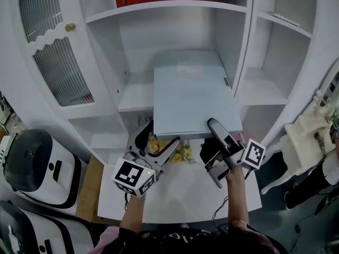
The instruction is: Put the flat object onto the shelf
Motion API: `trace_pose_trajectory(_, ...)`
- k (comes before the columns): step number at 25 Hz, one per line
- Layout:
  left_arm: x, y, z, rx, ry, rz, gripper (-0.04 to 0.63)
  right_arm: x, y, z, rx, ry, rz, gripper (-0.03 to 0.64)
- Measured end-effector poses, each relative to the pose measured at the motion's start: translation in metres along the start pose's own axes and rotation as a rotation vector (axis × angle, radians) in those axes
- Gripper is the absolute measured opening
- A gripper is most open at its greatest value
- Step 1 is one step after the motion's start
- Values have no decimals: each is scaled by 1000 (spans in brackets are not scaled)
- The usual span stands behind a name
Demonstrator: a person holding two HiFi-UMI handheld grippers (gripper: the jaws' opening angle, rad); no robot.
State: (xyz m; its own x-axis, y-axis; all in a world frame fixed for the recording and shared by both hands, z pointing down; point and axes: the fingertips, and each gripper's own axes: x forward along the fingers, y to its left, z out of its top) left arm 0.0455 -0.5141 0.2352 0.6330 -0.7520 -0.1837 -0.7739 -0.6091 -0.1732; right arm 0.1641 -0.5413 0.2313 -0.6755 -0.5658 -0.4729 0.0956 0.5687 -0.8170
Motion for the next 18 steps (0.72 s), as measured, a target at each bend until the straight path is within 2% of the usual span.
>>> trace_pose_trajectory(5,3,4,2,-30,-26,2,365,1,1,3,11,-22,11,311)
trace_pose_trajectory(9,6,10,7,-94,-73,13,365,1,6,4,11,-33,29,311)
trace_pose_trajectory(13,11,23,15,-170,-151,73,364,-2,11,-1,11,-21,59,310)
trace_pose_trajectory(18,25,35,12,-130,-137,117,354,-11,-2,-17,28,5,20,310)
